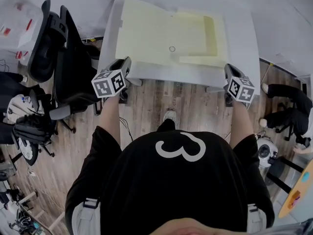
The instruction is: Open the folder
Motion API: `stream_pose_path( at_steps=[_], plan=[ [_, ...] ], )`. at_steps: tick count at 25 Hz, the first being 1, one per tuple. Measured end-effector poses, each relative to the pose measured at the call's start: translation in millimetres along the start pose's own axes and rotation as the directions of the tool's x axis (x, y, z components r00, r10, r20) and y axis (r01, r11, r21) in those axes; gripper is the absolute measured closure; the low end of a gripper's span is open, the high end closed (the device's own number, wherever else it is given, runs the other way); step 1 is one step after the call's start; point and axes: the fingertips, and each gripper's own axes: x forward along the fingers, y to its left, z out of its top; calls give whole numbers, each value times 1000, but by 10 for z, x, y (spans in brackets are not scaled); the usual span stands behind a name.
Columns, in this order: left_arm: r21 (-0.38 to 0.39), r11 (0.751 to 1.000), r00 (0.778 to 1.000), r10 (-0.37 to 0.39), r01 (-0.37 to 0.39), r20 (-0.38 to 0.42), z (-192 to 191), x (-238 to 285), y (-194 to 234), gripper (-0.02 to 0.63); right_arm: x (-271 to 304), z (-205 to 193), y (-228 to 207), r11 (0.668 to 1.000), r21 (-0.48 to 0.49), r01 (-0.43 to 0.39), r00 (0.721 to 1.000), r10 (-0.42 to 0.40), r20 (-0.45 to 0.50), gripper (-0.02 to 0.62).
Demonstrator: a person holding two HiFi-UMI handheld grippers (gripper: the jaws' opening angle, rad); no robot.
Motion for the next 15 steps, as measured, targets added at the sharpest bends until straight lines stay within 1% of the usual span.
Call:
stream_pose_path(
  at_steps=[4,8,15],
  plan=[
    [42,999,1000,-5,5,-4,33,-78,-174,511,-219,-26,145,998,11,-57,998,57,17,571],
    [93,995,999,-37,39,-18,20,-216,-454,500,-493,-86,282,994,4,-107,994,106,33,571],
    [138,986,995,-96,94,10,-47,-601,-956,494,-1153,-104,495,985,-32,-170,980,172,103,571]
  ],
)
